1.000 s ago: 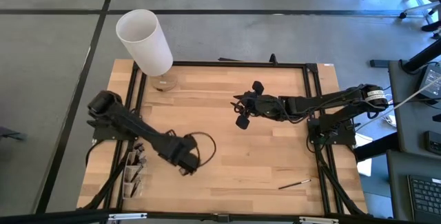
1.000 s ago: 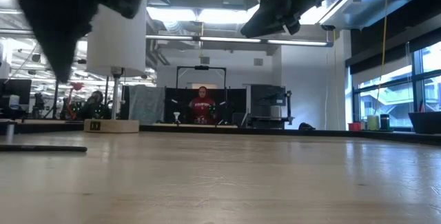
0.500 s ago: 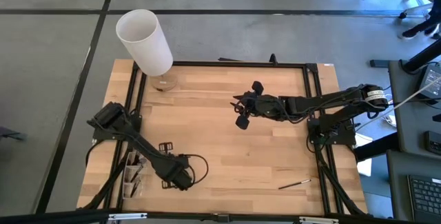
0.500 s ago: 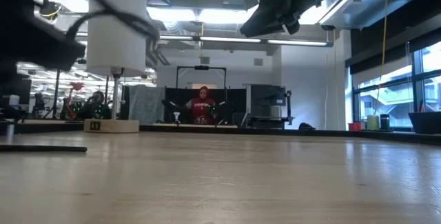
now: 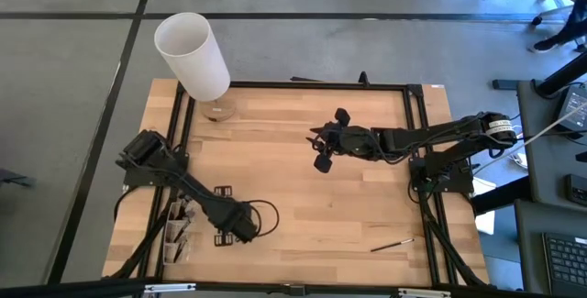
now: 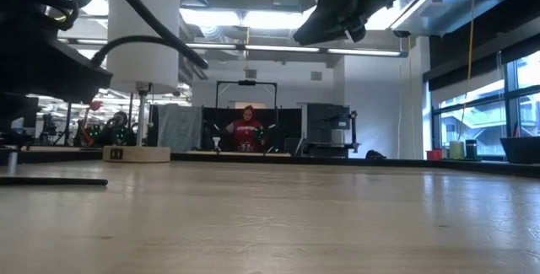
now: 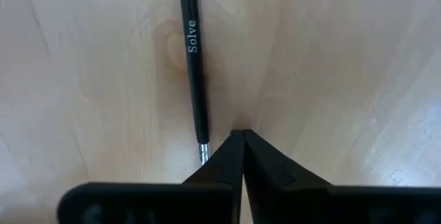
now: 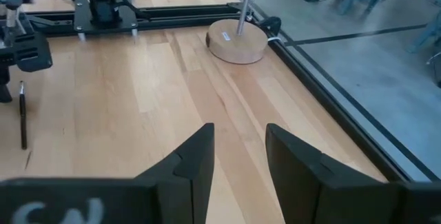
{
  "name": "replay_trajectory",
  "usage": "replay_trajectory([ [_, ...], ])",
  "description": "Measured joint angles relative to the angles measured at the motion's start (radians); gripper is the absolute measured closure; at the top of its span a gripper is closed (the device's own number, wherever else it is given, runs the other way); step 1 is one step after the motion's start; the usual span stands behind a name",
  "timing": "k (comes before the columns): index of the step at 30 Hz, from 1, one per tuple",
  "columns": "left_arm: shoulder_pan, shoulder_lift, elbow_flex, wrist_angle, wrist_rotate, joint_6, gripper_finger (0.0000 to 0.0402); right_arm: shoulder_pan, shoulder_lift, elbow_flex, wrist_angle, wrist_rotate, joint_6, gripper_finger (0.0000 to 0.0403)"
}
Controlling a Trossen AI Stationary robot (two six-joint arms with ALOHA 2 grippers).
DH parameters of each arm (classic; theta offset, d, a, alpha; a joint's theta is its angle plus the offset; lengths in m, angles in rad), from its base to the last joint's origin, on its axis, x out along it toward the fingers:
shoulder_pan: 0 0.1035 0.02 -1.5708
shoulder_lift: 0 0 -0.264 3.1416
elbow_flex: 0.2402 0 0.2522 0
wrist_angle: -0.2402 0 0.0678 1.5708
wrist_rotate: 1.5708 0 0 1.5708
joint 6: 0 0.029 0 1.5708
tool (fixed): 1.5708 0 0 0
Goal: Pick & Place Makeup Supplies
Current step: Put the left makeup brush into the transparent organizer
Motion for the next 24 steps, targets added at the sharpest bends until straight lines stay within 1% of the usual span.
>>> replay_trajectory([
  [3,0.022,0.000,-0.001,-0.002,-0.002,0.011,0.0398,0.000,0.000,0.000,0.000,-0.005,0.000,0.0272],
  [6,0.046,0.000,-0.001,-0.003,0.018,0.026,0.0399,0.000,0.000,0.000,-0.001,-0.007,0.000,0.0272],
  [11,0.061,0.013,0.065,-0.069,0.026,0.012,0.0397,0.000,0.000,0.000,-0.008,-0.007,-0.008,0.0272],
  [13,0.065,0.018,0.110,-0.114,0.020,-0.038,0.0393,0.000,0.000,0.000,-0.008,-0.007,-0.013,0.0272],
  [14,0.067,0.015,0.136,-0.129,0.024,-0.077,0.0391,0.000,0.000,0.000,-0.010,-0.007,-0.016,0.0272],
  [16,0.059,0.011,0.181,-0.157,0.001,-0.178,0.0387,0.000,0.000,0.000,-0.010,-0.010,-0.023,0.0272],
  [19,0.033,0.010,0.232,-0.164,-0.079,-0.306,0.0385,-0.003,0.006,0.000,-0.021,-0.101,-0.078,0.0272],
  [22,0.004,0.008,0.254,-0.162,-0.163,-0.377,0.0386,-0.018,0.030,0.000,-0.037,-0.281,-0.098,0.0272],
  [24,-0.015,0.008,0.259,-0.168,-0.177,-0.425,0.0388,-0.027,0.057,0.000,-0.033,-0.422,-0.109,0.0272],
])
